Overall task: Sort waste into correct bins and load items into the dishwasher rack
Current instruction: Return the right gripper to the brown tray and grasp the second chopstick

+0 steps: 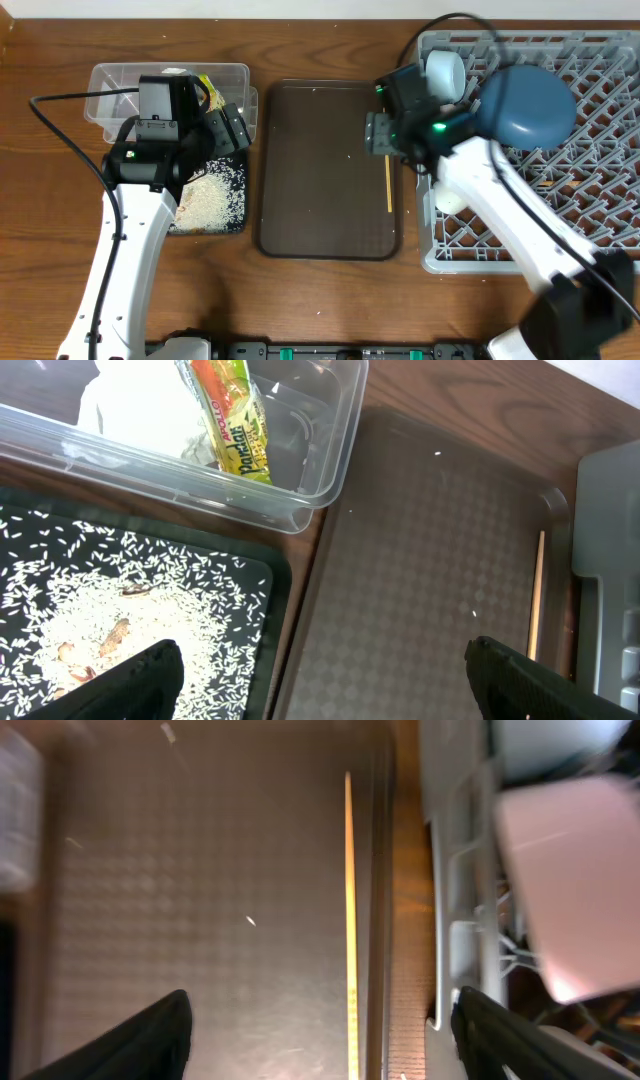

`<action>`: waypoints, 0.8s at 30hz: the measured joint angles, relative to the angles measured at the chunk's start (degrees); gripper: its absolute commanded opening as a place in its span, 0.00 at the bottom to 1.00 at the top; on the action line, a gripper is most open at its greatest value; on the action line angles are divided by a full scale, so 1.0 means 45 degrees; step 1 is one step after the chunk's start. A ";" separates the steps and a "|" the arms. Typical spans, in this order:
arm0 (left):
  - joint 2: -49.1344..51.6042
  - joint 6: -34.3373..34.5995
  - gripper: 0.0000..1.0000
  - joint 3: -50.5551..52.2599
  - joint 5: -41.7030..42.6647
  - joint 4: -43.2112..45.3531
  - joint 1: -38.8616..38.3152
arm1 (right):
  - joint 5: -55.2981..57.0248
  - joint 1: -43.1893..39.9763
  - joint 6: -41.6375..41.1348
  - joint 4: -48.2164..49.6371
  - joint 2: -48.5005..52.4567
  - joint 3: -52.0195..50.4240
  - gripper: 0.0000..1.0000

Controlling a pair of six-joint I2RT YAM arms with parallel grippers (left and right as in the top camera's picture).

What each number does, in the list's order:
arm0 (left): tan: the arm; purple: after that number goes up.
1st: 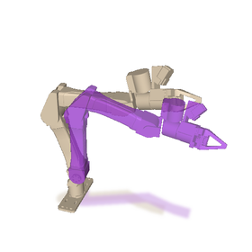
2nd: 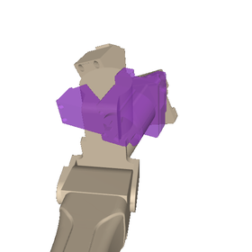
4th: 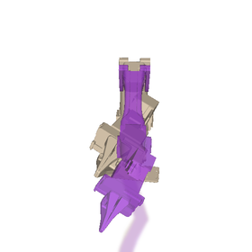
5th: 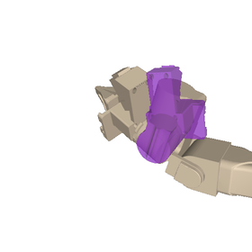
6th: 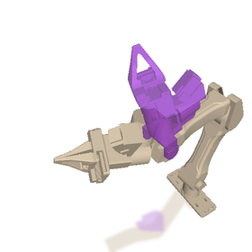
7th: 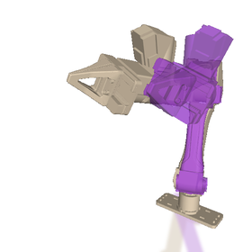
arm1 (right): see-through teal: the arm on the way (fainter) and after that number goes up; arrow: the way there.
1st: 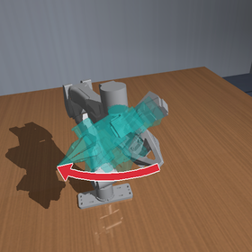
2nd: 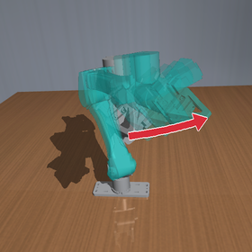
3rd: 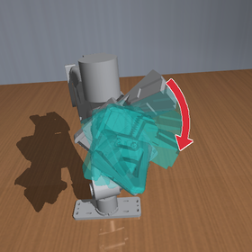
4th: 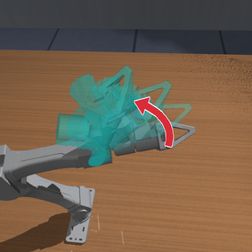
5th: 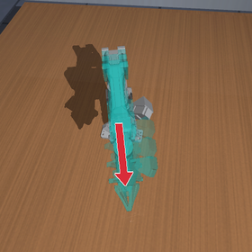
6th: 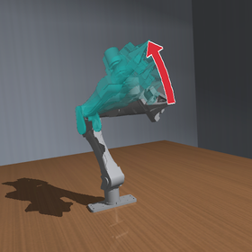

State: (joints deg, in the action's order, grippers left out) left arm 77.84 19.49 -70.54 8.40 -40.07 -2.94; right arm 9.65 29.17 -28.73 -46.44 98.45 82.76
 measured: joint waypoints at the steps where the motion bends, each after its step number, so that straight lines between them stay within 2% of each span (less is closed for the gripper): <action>1: 0.0000 0.0000 0.92 0.0000 0.0000 0.0000 0.0000 | 0.0039 0.0039 0.0049 -0.0010 0.0389 0.0000 0.72; 11: 0.0000 0.0000 0.92 0.0000 0.0000 0.0000 0.0000 | 0.0107 0.0039 0.0515 0.0209 0.2526 -0.0005 0.69; 24: 0.0000 0.0000 0.93 0.0000 0.0000 0.0000 0.0000 | -0.0214 0.0029 0.1593 0.0772 0.4260 -0.0005 0.59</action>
State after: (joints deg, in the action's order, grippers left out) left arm 77.84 19.49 -70.54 8.40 -40.07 -2.94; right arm 8.69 29.30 -21.56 -42.96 117.62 82.74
